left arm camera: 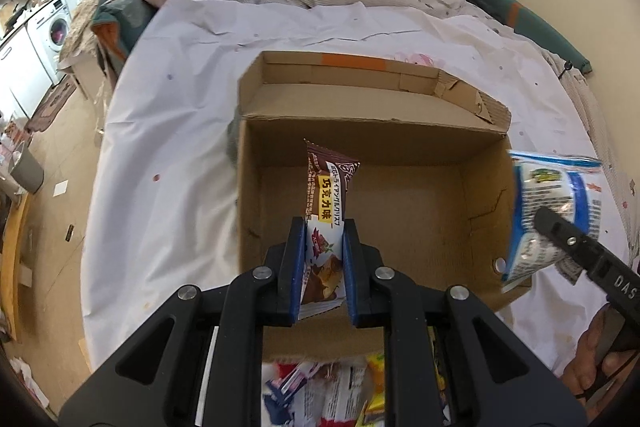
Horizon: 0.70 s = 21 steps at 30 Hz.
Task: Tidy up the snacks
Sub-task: 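Carry both snacks into the cardboard box and open both tools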
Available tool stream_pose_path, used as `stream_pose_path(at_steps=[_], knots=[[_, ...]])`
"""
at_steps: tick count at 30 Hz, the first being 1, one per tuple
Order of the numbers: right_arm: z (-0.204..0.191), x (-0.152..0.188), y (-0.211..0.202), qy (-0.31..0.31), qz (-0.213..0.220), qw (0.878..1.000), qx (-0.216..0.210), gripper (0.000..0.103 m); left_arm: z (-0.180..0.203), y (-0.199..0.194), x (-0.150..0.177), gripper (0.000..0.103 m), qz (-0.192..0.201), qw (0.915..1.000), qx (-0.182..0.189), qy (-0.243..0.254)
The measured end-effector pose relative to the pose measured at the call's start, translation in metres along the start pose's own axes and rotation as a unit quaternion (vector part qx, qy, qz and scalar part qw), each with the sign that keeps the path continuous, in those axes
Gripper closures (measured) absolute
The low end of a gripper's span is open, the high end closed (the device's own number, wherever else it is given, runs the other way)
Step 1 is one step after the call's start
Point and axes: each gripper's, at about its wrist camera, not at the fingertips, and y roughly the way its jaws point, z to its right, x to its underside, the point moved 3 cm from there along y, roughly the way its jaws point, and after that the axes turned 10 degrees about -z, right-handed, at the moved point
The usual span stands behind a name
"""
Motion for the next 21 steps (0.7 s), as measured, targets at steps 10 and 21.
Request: stream_pose_path(at_steps=[10, 21], knots=[[0.007, 0.007, 0.032, 0.028, -0.044, 0.999, -0.016, 0.053, -0.002, 0.039, 0.005, 0.089, -0.025, 0.9994, 0.023, -0.002], [-0.006, 0.017, 0.059, 0.011, -0.082, 0.997, -0.009, 0.052, 0.002, 0.053, 0.011, 0.088, -0.046, 0.9987, 0.022, -0.005]])
